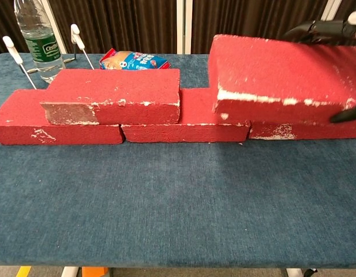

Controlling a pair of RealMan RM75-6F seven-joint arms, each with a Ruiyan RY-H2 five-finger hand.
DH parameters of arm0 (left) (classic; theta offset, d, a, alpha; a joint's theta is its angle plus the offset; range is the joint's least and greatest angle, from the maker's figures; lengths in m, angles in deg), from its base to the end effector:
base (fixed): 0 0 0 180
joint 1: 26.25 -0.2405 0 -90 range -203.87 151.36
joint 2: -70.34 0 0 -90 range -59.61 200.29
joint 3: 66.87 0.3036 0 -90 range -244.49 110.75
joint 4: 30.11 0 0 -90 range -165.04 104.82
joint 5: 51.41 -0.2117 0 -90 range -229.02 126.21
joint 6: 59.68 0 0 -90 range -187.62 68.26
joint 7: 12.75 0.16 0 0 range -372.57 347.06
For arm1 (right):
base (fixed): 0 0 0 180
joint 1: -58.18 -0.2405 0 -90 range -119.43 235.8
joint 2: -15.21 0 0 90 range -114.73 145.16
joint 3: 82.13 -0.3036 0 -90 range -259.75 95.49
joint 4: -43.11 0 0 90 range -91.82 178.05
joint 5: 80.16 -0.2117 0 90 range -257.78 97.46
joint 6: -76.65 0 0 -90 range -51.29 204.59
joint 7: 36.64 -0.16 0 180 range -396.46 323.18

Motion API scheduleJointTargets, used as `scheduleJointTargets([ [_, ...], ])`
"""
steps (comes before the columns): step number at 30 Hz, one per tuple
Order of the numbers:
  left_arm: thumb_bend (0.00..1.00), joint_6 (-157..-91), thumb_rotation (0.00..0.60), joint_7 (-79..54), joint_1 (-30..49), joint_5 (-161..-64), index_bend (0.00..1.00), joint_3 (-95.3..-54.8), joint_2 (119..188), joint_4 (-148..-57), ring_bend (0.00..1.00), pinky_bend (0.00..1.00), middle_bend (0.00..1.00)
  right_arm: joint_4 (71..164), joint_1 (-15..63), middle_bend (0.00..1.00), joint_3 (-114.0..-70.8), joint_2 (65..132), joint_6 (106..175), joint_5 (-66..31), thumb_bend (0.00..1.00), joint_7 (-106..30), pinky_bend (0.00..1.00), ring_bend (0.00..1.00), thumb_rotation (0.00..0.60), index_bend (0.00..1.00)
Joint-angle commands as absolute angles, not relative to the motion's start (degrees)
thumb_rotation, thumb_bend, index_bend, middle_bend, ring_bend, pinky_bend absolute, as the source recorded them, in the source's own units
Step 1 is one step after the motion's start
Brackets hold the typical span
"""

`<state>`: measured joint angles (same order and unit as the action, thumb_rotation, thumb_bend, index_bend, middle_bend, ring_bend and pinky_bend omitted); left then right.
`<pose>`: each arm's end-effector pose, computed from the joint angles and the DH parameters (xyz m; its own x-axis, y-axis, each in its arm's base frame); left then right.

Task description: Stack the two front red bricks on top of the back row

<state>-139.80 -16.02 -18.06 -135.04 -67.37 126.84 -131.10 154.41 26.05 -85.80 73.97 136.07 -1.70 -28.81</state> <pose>-0.3338 0.2084 0.1950 0.3264 0.1102 0.9388 0.9450 -0.0164 -0.3267 -0.2003 -0.3063 0.1219 0.4149 -0.2925 0.8616 -0.8682 -0.4105 0.2788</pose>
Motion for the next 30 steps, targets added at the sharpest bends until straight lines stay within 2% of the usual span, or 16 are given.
scheduleJointTargets([
  [1,0.05,-139.5,0.600,-16.3,-18.0,-135.0,0.01,-67.4,126.9,-131.0,0.00,0.00,0.00,151.9,24.3,0.27,-88.0,73.4,133.5,-4.7,0.09,-29.4,0.08,0.11,0.600,0.00],
  [13,0.05,-140.0,0.600,-18.9,-18.4,-136.4,0.01,-67.4,127.1,-130.0,0.00,0.00,0.00,137.7,14.3,0.28,-91.8,77.7,117.7,-6.1,0.09,-39.7,0.10,0.11,0.600,0.00],
  [23,0.05,-139.5,0.600,-19.9,-18.2,-137.3,0.01,-67.3,127.1,-129.3,0.00,0.00,0.00,131.5,9.4,0.29,-92.5,82.0,110.5,-4.2,0.09,-47.7,0.10,0.11,0.600,0.00],
  [30,0.05,-139.1,0.600,-20.5,-18.0,-137.7,0.01,-67.1,126.9,-129.3,0.00,0.00,0.00,130.5,7.5,0.29,-92.3,82.3,108.7,-2.3,0.09,-50.0,0.10,0.11,0.600,0.00],
])
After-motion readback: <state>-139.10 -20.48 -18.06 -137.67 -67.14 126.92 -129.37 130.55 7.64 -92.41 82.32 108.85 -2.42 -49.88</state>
